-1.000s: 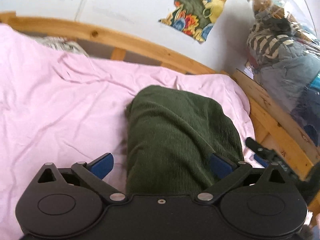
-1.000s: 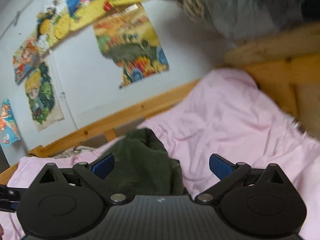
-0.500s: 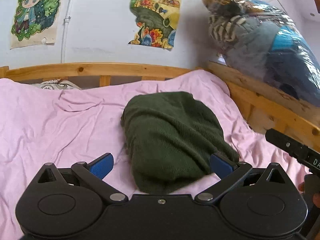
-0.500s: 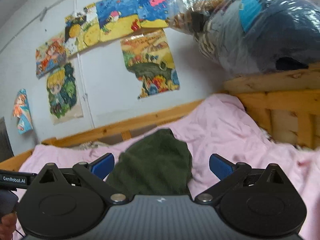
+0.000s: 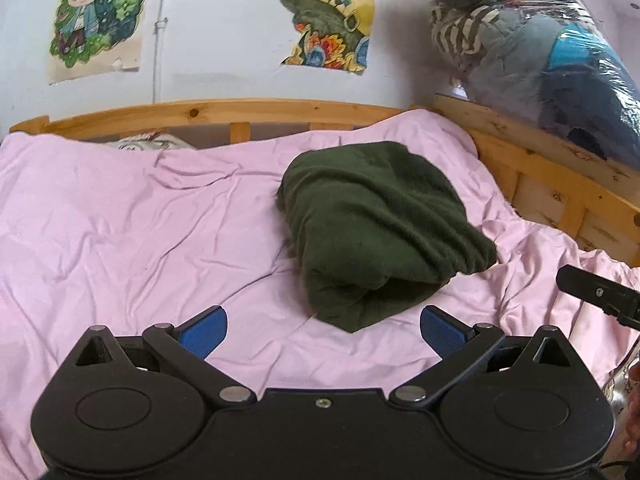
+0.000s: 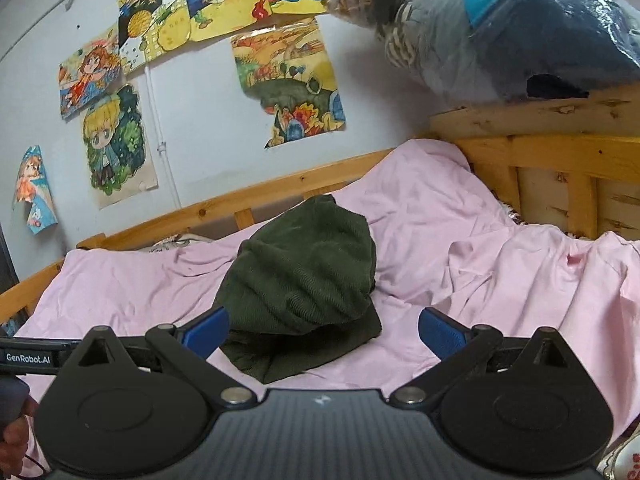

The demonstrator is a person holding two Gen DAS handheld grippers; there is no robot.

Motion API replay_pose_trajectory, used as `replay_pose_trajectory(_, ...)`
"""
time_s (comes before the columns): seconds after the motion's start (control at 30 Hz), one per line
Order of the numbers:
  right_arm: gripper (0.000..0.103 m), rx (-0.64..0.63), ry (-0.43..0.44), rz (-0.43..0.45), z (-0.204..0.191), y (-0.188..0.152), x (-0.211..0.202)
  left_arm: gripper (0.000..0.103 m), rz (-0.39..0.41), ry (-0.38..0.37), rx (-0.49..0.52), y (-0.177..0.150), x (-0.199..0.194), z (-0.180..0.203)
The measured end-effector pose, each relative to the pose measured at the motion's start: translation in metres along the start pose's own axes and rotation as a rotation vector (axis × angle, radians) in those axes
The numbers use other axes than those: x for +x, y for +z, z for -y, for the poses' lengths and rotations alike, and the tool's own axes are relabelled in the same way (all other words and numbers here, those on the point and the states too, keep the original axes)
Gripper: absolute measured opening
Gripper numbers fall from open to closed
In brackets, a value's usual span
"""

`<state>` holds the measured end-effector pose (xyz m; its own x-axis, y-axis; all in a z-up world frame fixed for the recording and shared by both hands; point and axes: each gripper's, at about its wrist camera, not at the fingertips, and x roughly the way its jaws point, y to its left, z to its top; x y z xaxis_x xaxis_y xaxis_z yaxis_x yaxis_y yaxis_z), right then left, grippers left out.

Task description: Fold large clothes

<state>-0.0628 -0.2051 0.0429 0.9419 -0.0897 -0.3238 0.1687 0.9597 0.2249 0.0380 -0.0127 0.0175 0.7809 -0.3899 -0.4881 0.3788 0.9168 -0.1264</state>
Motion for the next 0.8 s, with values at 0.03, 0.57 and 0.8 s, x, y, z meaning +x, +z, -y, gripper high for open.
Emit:
replay_pose_trajectory(0.03,0.103,-0.004,-0.001,-0.008,-0.001,-0.001,0.002,0.102,-0.006,0.005,-0.009,-0.001,0.001,-0.002)
replay_pose_trajectory(0.57,0.103,-0.016,0.003,-0.049,-0.002,-0.003,0.012,0.102,-0.045,0.013,-0.059,-0.003,0.012,-0.010)
replay_pose_trajectory(0.8,0.103,-0.012,-0.002,-0.052,-0.002,-0.004,0.013,0.102,-0.040,0.016,-0.052,-0.004,0.011,-0.009)
